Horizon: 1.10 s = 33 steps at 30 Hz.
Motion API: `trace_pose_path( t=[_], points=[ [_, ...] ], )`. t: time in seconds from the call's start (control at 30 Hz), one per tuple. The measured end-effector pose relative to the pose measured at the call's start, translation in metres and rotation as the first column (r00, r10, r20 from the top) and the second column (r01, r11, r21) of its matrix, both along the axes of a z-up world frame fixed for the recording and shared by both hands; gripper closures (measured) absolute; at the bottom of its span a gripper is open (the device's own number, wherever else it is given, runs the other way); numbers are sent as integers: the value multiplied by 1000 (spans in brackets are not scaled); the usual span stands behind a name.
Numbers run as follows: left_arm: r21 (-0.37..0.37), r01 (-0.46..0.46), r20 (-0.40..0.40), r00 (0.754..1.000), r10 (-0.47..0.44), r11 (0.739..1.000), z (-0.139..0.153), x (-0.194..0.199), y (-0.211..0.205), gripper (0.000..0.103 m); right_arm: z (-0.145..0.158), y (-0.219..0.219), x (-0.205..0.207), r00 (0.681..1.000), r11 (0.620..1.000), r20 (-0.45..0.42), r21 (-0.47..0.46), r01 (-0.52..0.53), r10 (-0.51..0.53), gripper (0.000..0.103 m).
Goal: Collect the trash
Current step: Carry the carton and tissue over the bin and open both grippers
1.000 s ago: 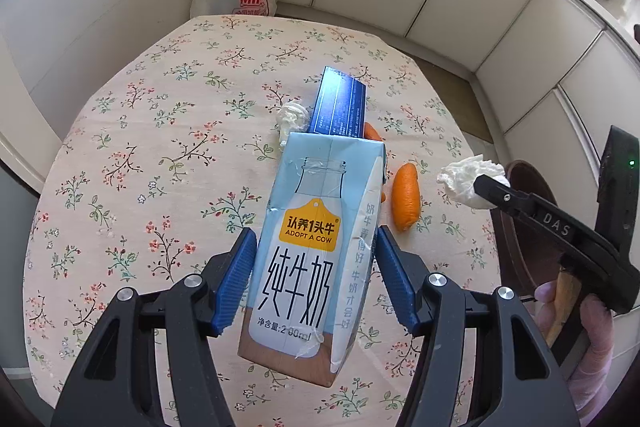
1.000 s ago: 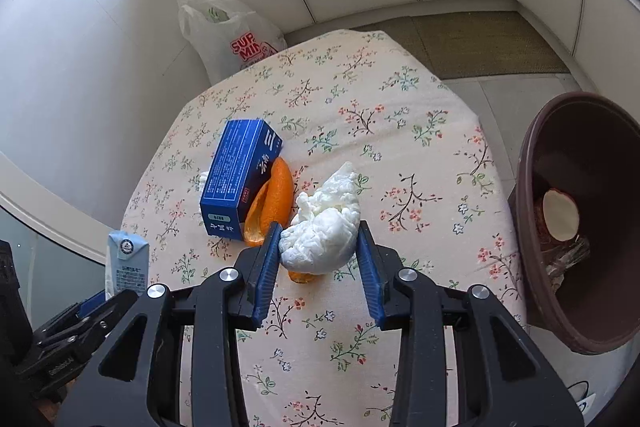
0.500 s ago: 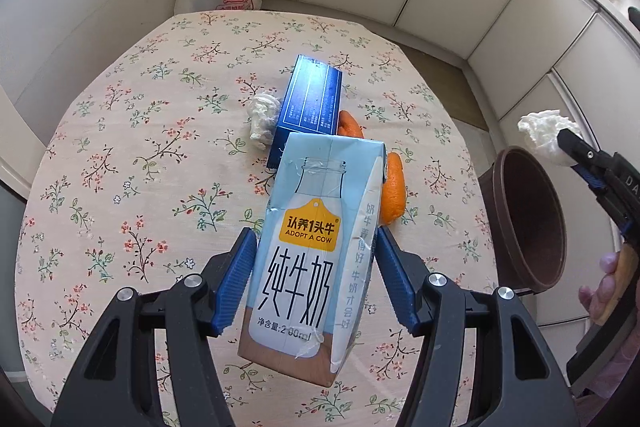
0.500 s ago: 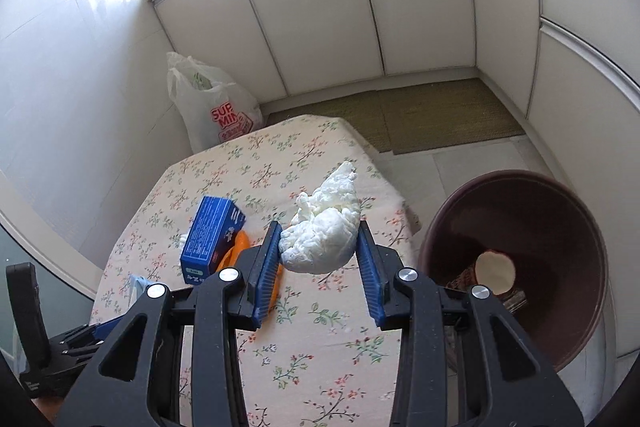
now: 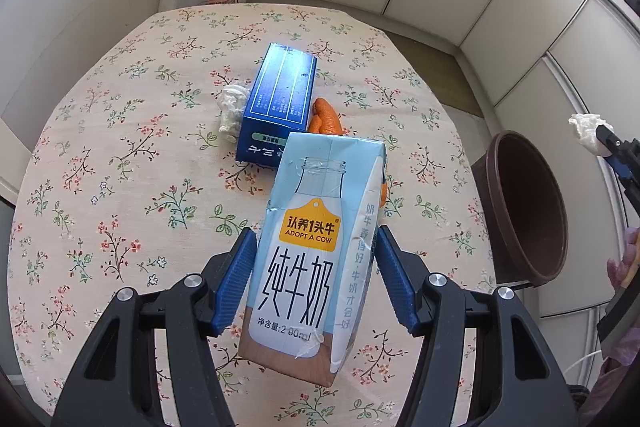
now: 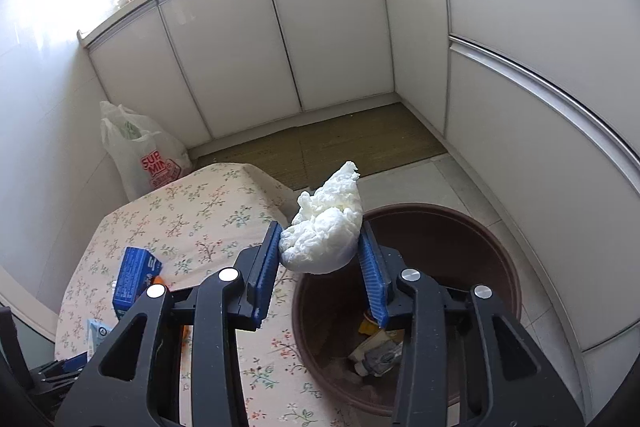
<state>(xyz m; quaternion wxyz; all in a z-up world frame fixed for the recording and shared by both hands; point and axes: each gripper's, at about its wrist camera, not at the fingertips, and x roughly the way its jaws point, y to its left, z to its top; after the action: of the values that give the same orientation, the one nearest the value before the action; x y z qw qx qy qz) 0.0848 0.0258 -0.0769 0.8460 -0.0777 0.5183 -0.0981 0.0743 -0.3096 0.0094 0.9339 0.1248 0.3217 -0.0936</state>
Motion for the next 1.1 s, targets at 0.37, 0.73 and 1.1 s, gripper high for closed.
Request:
trace_pose_path(
  t=[0.37,0.73,1.1],
  points=[
    [-31,27,38,999,-26,999,6,0,-35,43,9,-35,-24,984,978,58,-119,174,-168,17],
    [-176,112,110,990,-93,978,38,4,-114,43,13,-67,-42,938,908,103,-236,345,-330,7],
    [-174,228,95,972,-214,958,51,11,-214,42,8,-111,-57,903,893,50,-136,430,-427,7]
  ],
)
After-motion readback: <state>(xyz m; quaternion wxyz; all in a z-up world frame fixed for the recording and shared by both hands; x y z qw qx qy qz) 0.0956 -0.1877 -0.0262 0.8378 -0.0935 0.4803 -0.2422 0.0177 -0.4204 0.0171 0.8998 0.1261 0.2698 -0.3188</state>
